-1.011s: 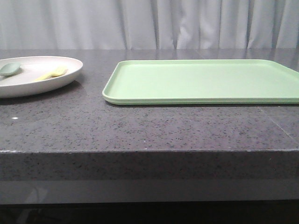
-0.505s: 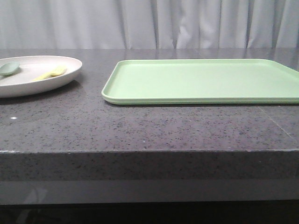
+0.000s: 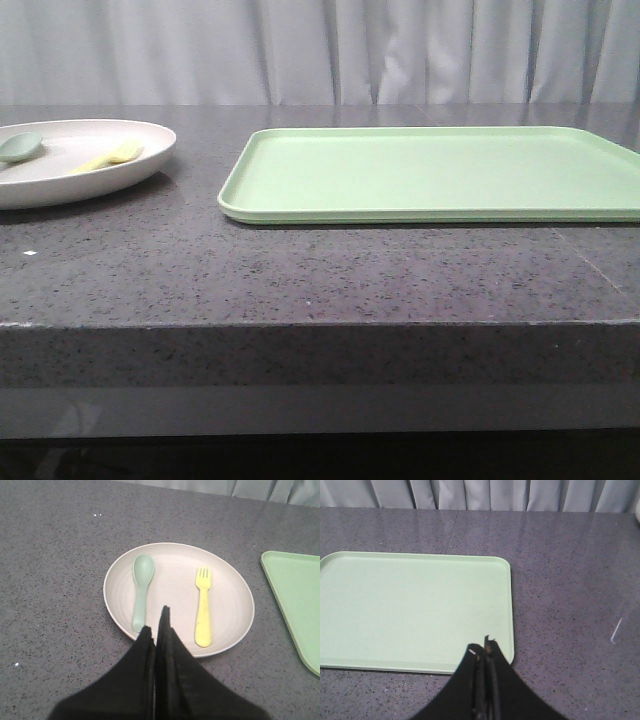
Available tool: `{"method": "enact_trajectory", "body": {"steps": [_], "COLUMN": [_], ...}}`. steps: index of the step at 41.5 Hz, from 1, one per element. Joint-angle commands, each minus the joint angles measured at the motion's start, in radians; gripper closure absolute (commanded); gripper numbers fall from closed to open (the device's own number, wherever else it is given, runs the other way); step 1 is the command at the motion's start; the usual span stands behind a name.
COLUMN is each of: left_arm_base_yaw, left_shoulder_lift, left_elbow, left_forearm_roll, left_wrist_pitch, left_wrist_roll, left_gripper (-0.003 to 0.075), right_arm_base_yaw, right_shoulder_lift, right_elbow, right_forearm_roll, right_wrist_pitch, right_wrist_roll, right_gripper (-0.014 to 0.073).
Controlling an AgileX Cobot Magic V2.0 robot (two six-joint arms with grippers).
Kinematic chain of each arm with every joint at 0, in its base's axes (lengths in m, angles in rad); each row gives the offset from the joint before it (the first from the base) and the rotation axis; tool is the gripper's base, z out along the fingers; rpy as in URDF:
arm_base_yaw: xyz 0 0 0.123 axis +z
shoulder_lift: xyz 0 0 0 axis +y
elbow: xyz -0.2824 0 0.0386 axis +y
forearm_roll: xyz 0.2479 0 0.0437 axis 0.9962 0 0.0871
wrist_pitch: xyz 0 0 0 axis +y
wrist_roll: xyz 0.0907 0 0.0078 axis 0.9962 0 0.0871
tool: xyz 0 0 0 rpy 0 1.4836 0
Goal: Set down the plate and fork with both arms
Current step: 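Move the left gripper over the cream plate holding the spoon and fork, then lower the left gripper onto the plate rim and close on it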
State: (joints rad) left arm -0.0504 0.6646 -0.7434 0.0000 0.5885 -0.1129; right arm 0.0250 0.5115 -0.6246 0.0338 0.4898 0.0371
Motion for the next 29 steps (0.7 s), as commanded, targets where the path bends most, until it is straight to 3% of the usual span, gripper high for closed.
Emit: {"method": "enact_trajectory", "body": {"steps": [1,6,11,29], "left_arm_base_yaw": [0.000,0.000,0.000,0.000], "left_shoulder_lift": [0.006,0.006,0.006,0.010], "left_elbow": [-0.030,-0.030,-0.030,-0.030], "left_forearm_roll": [0.016,0.083,0.091,0.045], "left_wrist_pitch": [-0.093,-0.093,-0.093,-0.130], "left_wrist_roll": [-0.008,-0.007,-0.007,-0.007], "left_gripper": [0.0712,0.0496,0.0287,0.0283], "right_arm_base_yaw": [0.003,0.003,0.003,0.003], "right_shoulder_lift": [0.008,0.008,0.008,0.008], "right_elbow": [-0.033,-0.033,-0.033,-0.033], "right_forearm_roll": [-0.014,-0.028,-0.028,-0.028], "right_wrist_pitch": [-0.079,-0.084,-0.091,-0.081], "right_wrist_roll": [-0.007,-0.007,-0.007,-0.007], "right_gripper": [0.0573,0.0281,0.0101,0.0084]}}
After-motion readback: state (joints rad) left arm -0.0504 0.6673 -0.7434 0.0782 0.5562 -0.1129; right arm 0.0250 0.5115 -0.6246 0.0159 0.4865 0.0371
